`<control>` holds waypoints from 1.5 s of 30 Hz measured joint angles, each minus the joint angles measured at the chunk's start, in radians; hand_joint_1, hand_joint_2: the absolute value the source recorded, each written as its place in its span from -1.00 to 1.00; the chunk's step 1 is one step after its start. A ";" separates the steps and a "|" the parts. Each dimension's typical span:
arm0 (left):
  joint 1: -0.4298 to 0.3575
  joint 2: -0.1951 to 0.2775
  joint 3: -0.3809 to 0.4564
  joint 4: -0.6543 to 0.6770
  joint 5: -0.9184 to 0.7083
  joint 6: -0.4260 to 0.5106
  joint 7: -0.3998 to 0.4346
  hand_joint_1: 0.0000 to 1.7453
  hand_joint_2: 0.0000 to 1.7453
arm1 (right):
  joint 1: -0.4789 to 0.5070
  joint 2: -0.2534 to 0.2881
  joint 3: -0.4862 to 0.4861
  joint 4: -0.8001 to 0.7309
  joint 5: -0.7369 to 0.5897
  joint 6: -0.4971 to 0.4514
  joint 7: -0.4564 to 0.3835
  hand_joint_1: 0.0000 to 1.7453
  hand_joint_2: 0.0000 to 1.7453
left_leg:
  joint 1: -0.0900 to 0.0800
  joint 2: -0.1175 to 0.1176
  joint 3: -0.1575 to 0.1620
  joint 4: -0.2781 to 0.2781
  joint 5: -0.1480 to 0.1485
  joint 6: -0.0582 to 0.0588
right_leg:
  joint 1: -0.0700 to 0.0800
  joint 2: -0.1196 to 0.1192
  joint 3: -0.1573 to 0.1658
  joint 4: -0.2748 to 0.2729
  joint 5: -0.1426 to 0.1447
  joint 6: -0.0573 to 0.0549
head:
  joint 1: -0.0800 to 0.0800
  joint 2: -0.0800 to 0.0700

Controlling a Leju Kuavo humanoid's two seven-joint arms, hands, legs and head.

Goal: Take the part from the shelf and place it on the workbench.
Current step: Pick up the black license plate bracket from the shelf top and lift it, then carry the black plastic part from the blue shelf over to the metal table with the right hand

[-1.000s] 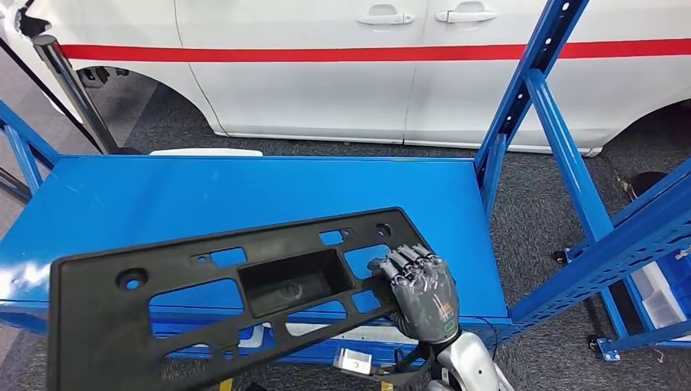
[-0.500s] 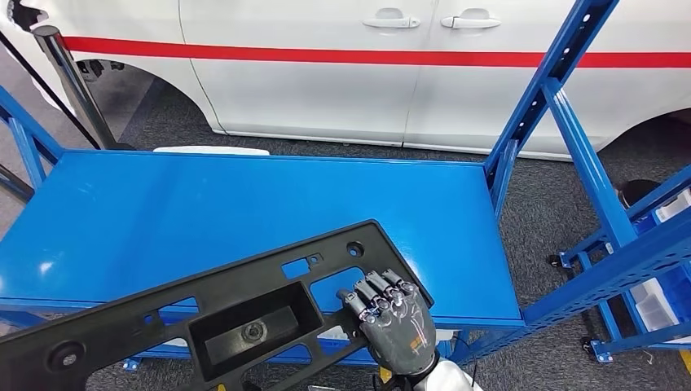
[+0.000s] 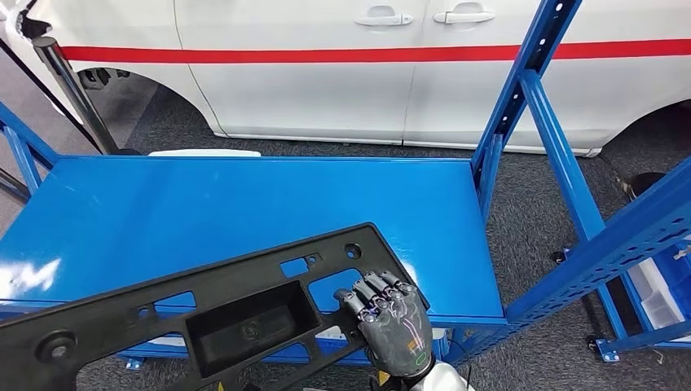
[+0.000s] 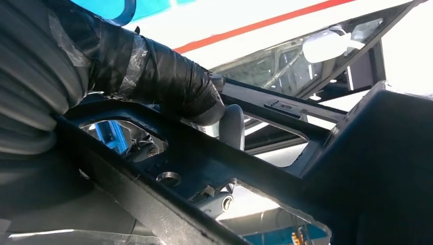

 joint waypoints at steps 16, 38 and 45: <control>0.000 -0.004 0.000 0.000 -0.013 0.026 0.022 -1.00 1.00 | -0.003 0.004 0.000 0.015 -0.033 -0.001 0.002 0.98 1.00 | -0.002 0.004 0.125 -0.293 0.149 0.055 | -0.003 0.003 -0.112 0.266 -0.126 0.049 | 0.002 0.000; -0.002 -0.006 -0.001 0.000 -0.021 0.032 0.029 -1.00 1.00 | -0.011 0.014 0.000 0.036 -0.053 -0.002 0.001 0.98 1.00 | -0.011 0.000 0.149 -0.280 0.116 0.030 | 0.006 0.000 -0.014 0.011 0.012 0.017 | 0.000 0.000; -0.004 -0.007 -0.001 0.000 -0.020 0.036 0.028 -1.00 1.00 | -0.012 0.014 0.000 0.039 -0.058 -0.003 0.000 0.98 1.00 | -0.003 0.007 0.127 -0.292 0.148 0.060 | 0.000 0.001 -0.110 0.252 -0.136 0.047 | 0.002 0.000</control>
